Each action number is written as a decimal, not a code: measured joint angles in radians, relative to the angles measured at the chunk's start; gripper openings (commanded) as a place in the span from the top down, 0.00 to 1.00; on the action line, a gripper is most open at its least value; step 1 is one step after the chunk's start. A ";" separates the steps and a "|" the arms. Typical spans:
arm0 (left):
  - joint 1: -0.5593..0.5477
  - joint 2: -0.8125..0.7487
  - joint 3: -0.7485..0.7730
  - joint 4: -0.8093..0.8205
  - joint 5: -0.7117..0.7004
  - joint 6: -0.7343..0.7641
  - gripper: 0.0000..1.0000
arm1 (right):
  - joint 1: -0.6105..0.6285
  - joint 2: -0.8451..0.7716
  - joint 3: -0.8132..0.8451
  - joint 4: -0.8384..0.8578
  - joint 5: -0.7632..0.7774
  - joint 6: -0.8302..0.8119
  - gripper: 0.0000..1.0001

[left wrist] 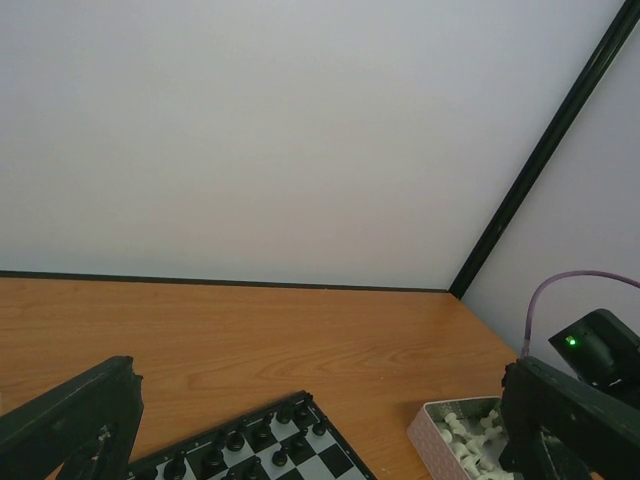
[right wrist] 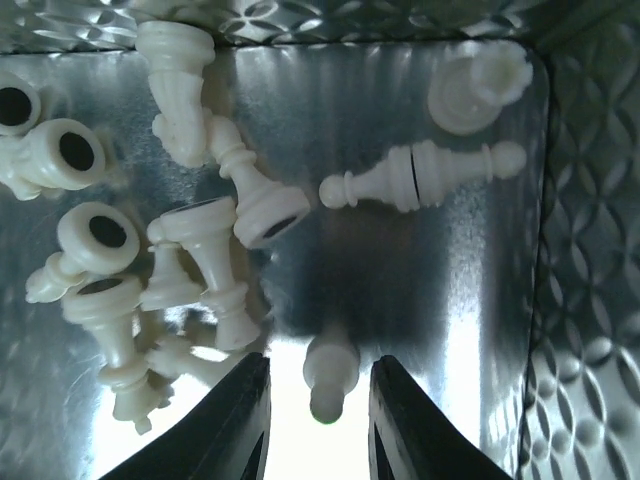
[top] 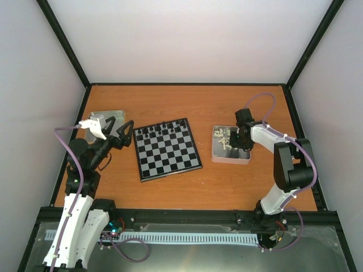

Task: Set up the chess pieces on the board
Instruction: Pick up the chess piece from the storage box.

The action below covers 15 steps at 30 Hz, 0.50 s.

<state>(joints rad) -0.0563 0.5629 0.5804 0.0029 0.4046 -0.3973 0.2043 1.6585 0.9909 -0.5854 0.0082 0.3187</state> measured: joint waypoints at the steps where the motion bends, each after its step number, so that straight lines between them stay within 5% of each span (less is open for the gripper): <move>1: 0.000 0.000 0.000 0.000 -0.002 0.001 0.00 | 0.000 0.013 0.006 0.002 0.005 -0.002 0.73; 8: 0.000 -0.008 0.000 -0.002 -0.024 0.008 0.00 | 0.002 0.042 0.021 0.007 0.041 -0.005 0.84; 15: 0.000 -0.009 0.000 -0.002 -0.035 0.011 0.00 | 0.011 0.045 0.021 0.005 0.041 -0.002 0.77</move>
<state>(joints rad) -0.0563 0.5541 0.5804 0.0006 0.3698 -0.3862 0.2150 1.7031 1.0122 -0.5800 0.0494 0.3168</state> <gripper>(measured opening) 0.997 0.233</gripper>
